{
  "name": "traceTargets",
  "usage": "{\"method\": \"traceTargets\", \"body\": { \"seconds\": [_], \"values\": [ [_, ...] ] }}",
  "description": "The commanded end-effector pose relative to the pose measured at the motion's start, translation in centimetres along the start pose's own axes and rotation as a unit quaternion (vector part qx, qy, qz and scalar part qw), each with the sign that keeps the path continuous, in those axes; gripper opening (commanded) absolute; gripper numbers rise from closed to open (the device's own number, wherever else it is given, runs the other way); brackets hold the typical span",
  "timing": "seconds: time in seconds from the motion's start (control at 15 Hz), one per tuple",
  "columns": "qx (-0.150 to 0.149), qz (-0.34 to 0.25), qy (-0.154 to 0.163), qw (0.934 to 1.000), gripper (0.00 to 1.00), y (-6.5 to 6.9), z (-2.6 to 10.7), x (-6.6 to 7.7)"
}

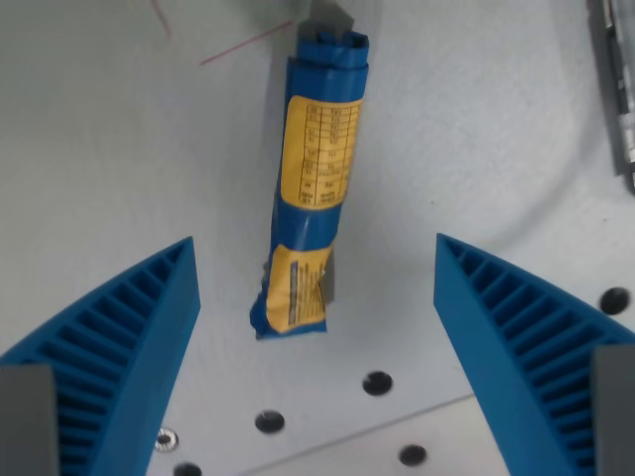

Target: Move above the blue bag

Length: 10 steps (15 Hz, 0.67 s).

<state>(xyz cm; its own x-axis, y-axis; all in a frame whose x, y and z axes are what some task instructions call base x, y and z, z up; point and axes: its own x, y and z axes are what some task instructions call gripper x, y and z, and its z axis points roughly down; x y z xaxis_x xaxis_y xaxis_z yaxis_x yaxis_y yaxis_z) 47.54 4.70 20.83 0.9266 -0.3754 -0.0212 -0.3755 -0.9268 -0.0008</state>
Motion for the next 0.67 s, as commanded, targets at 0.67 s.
{"method": "traceTargets", "body": {
  "seconds": [0.67],
  "values": [
    [0.01,0.078,0.046,0.9959,1.0,-0.3,4.6,-0.7]
  ]
}}
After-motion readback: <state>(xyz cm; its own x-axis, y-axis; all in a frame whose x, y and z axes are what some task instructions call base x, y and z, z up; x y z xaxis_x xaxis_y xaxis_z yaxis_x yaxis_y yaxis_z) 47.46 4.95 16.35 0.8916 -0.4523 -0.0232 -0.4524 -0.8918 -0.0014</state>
